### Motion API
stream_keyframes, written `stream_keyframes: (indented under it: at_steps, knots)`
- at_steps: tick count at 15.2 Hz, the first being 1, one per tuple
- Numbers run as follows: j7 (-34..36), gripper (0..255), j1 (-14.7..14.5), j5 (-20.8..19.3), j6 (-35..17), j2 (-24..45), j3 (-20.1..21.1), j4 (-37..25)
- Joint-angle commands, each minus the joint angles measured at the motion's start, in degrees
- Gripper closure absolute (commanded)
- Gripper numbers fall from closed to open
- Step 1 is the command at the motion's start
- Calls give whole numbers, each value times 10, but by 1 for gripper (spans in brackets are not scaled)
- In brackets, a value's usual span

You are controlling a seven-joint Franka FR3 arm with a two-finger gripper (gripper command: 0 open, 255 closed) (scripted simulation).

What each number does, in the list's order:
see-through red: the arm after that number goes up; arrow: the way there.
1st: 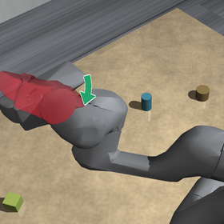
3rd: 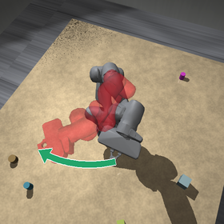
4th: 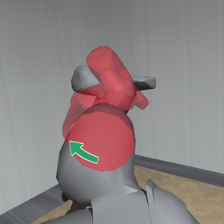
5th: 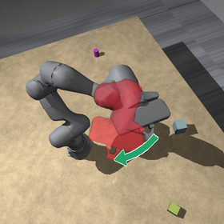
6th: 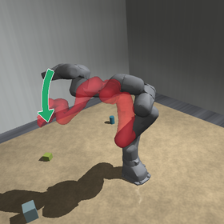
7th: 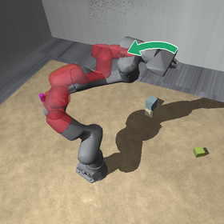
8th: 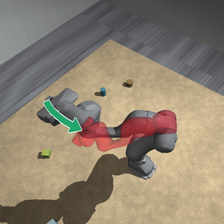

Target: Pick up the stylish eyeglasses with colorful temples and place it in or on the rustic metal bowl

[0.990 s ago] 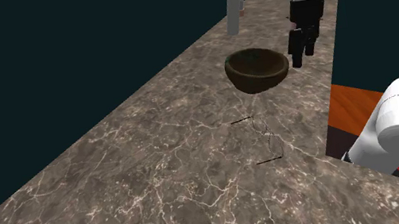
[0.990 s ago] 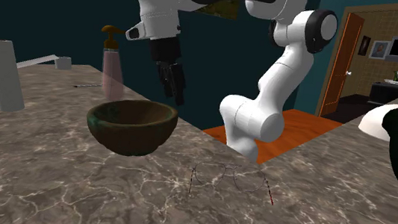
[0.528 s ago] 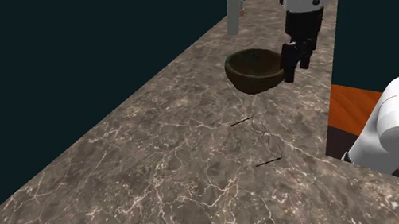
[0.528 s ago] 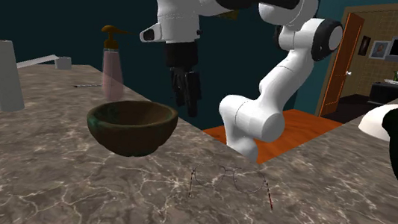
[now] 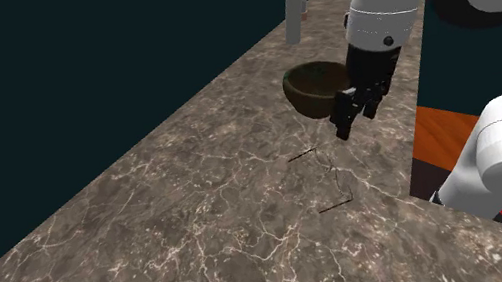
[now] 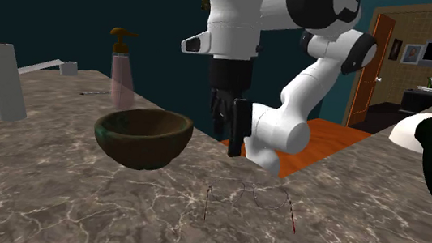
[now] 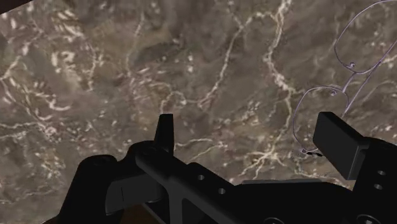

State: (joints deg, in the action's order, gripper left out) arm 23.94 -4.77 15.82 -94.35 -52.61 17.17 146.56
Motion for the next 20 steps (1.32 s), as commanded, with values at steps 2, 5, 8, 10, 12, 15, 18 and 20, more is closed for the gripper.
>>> stream_keyframes:
  at_steps: [2, 5, 8, 10, 12, 15, 18, 20]
  knots:
    - [57, 0, -8, 32, -39, 5, 56, 2]
    - [114, 0, -9, 57, -79, 22, 115, -8]
    - [114, 0, -10, 62, -95, 24, 122, 5]
    - [113, 0, -11, 67, -111, 26, 128, 19]
    - [112, 0, -12, 72, -127, 28, 134, 32]
    - [112, 0, -13, 76, -139, 31, 139, 42]
    - [112, 0, -13, 76, -139, 31, 139, 42]
    - [112, 0, -13, 76, -139, 31, 139, 42]
